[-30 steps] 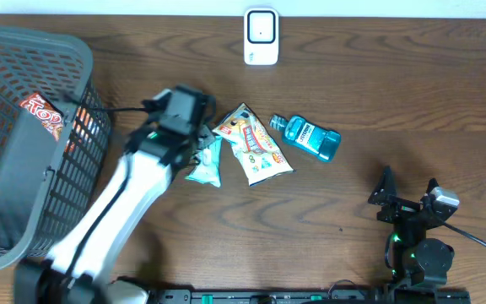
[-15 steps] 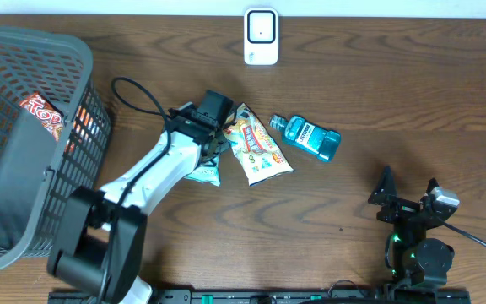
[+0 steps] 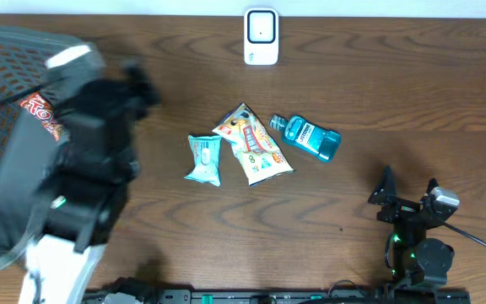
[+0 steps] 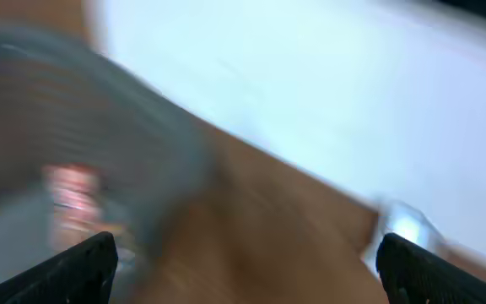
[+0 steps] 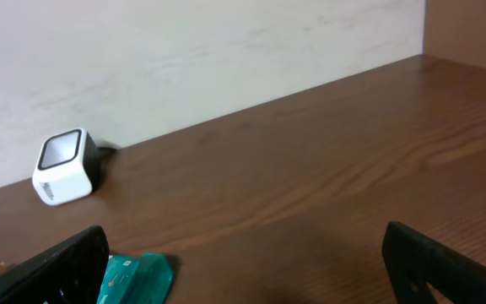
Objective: Scan the item barcode
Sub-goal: 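Place the wipes pack left of the snack bag, then reach into the basket and grasp the orange chocolate bar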
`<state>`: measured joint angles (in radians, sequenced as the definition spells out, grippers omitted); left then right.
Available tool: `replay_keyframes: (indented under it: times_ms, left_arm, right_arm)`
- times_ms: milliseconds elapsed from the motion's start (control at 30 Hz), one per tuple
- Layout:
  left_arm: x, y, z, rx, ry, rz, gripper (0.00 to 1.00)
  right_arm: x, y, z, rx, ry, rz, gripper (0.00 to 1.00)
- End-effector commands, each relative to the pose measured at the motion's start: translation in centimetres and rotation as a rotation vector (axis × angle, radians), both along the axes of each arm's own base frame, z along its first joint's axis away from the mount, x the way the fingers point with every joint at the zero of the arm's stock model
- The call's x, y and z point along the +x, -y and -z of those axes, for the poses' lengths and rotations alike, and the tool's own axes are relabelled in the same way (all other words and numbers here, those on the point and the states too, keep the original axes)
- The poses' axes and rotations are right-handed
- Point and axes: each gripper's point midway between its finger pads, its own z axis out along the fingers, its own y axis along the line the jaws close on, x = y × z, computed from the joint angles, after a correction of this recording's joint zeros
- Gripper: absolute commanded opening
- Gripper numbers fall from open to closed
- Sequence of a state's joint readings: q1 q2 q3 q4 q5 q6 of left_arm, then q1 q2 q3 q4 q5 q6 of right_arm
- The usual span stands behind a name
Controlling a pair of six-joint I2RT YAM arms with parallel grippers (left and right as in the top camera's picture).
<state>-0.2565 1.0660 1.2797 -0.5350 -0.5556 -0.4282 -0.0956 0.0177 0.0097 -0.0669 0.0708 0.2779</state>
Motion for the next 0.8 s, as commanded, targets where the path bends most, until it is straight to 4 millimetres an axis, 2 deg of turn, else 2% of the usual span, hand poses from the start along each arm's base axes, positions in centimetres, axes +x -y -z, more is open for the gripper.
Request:
replay_keyframes:
  times_ms: [0,133,300,433,567,667,767]
  left_arm:
    - [-2.8,-8.1,-1.1,0.115,-0.009,-0.319,0.98]
    - [-2.4,-12.9,1.1,0.040,-0.068,-0.374,0.98]
    - [-0.4,-17.3,6.6,-0.138,-0.177,-0.329,0.98]
    - [0.3,-20.5,11.2,-0.224,-0.274,-0.358,0.98]
    - [1.9,-21.8,14.7,-0.162,-0.392,-0.308,0.98]
    - [3.4,-21.8,17.7,-0.088,-0.501,-0.221,0.98]
    - [4.2,-22.3,20.8,-0.088,-0.572,-0.206,0.98]
  right_arm:
    - [0.0,-0.1,0.2,-0.009,-0.006,-0.005,0.99]
    - [0.0,-0.1,0.2,-0.009,-0.006,-0.005,0.99]
    - [0.0,-0.1,0.2,-0.009,-0.006,-0.005,0.99]
    - [0.0,-0.1,0.2,-0.009,-0.006,-0.005,0.99]
    - [0.0,-0.1,0.2,-0.009,-0.006,-0.005,0.99]
    - [0.0,-0.1,0.2,-0.009,-0.006,-0.005,0.99]
    - [0.0,-0.1,0.2,-0.009,-0.006,-0.005,0.99]
